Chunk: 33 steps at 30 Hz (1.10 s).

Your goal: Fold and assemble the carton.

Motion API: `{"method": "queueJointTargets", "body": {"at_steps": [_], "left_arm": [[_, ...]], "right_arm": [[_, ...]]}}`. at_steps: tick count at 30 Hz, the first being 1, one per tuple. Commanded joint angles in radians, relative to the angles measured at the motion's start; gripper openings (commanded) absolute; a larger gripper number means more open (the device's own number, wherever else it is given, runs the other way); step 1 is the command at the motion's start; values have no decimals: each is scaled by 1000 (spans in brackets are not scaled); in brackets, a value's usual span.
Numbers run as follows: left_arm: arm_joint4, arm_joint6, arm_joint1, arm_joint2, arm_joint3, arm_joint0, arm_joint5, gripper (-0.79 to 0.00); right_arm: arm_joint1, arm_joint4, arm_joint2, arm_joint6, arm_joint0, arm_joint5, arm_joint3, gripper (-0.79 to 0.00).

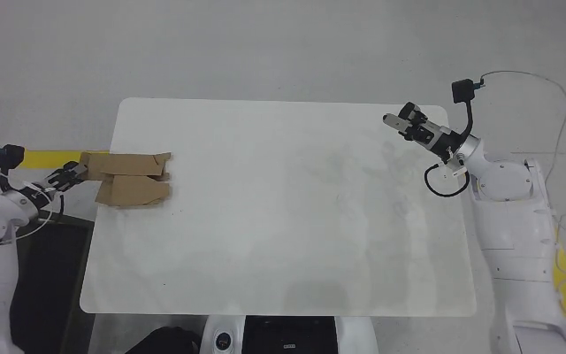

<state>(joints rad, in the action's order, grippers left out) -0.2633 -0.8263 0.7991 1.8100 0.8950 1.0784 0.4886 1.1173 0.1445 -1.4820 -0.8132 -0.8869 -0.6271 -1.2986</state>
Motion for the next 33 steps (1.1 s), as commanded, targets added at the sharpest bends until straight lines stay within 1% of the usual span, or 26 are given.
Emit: {"method": "queueJointTargets", "body": {"at_steps": [1, 7, 9, 11, 17, 21, 25, 29, 33], "left_arm": [[20, 1, -1, 2, 3, -3, 5, -785], [77, 14, -1, -1, 29, -30, 27, -785], [81, 36, -2, -3, 41, -41, 37, -785], [36, 67, -4, -15, 58, -50, 34, -785], [58, 157, 9, -62, 89, -90, 51, -785], [83, 195, 19, -104, 107, -120, 69, -785], [105, 203, 29, -151, 108, -163, 77, -785], [127, 203, 41, -207, 102, -223, 87, -785], [154, 195, 56, -270, 77, -292, 94, -785]], "right_arm": [[0, 0, 0, 0, 0, 0, 0, 0], [0, 0, 0, 0, 0, 0, 0, 0], [0, 0, 0, 0, 0, 0, 0, 0], [0, 0, 0, 0, 0, 0, 0, 0], [0, 0, 0, 0, 0, 0, 0, 0], [0, 0, 0, 0, 0, 0, 0, 0], [0, 0, 0, 0, 0, 0, 0, 0], [0, 0, 0, 0, 0, 0, 0, 0], [0, 0, 0, 0, 0, 0, 0, 0]]}}
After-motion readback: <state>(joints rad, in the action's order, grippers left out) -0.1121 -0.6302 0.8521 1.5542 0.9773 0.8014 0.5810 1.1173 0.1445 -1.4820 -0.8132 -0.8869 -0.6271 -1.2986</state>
